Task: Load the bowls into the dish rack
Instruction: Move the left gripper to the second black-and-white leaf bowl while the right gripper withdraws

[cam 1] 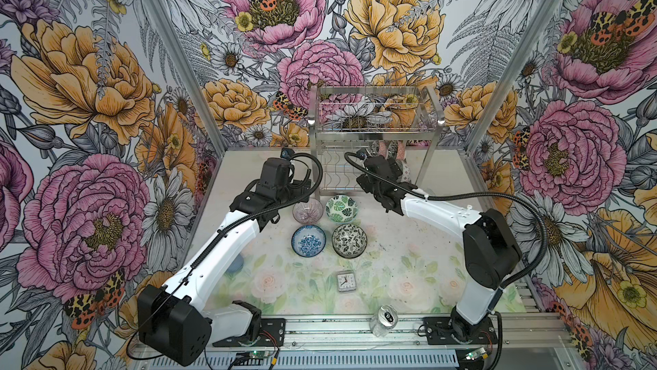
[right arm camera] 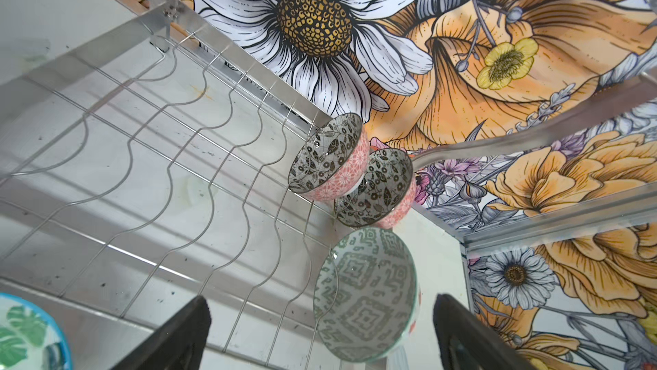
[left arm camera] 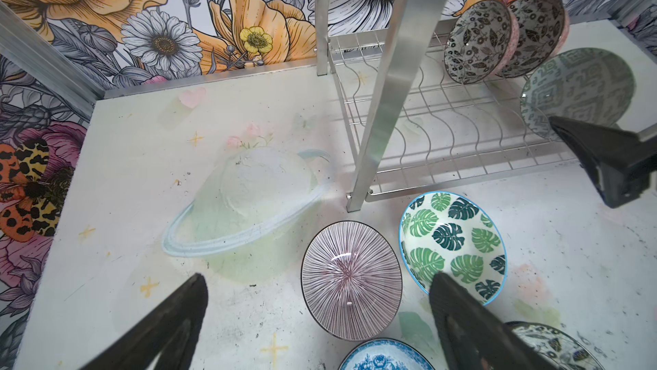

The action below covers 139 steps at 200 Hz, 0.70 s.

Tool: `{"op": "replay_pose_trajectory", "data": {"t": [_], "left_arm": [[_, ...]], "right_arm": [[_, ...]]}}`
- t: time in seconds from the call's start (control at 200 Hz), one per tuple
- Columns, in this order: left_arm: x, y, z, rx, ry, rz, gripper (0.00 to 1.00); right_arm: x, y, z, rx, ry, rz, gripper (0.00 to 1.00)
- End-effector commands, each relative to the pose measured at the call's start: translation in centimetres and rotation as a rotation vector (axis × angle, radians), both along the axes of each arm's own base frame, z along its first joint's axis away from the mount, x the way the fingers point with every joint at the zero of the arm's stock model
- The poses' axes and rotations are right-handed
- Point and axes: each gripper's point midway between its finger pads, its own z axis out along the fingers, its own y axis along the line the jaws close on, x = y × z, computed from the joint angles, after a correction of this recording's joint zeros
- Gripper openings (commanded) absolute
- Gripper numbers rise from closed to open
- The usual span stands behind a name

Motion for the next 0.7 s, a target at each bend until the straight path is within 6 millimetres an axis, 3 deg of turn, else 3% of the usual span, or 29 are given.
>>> {"op": "replay_pose_trajectory", "data": {"t": [0.0, 0.32, 0.49, 0.69], "left_arm": [[-0.1, 0.2, 1.8, -0.018, -0.052, 0.043, 0.98], [-1.1, -2.5, -1.5, -0.036, 0.019, 0.029, 0.99], [-2.2, -4.2, -2.9, -0.071, 0.056, -0.011, 0.99], [-3.9, -6.5, -4.9, -0.108, 0.112, -0.091, 0.99]], "right_arm": [[-2.1, -0.3, 1.7, 0.135, 0.016, 0.002, 1.0], [-5.6, -5.3, 6.3, 0.343, -0.007, -0.032, 1.0], [-6.4, -7.0, 5.7, 0.331, 0.013, -0.073, 1.0], [-6.4, -7.1, 5.1, 0.33, 0.03, -0.083, 1.0]]}}
